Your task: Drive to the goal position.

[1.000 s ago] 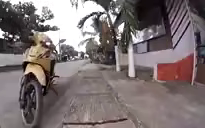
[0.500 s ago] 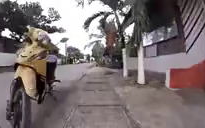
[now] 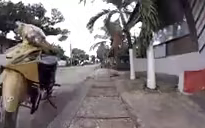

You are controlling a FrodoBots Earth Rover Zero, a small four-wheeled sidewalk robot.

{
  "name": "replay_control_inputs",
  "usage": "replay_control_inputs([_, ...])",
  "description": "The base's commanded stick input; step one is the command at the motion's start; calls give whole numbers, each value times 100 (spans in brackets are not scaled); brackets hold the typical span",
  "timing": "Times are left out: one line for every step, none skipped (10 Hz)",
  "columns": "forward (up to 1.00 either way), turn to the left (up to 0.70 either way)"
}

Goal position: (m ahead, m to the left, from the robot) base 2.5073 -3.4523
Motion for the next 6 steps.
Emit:
replay_control_inputs([70,0])
replay_control_inputs([70,0])
replay_control_inputs([70,0])
replay_control_inputs([70,0])
replay_control_inputs([70,0])
replay_control_inputs([70,0])
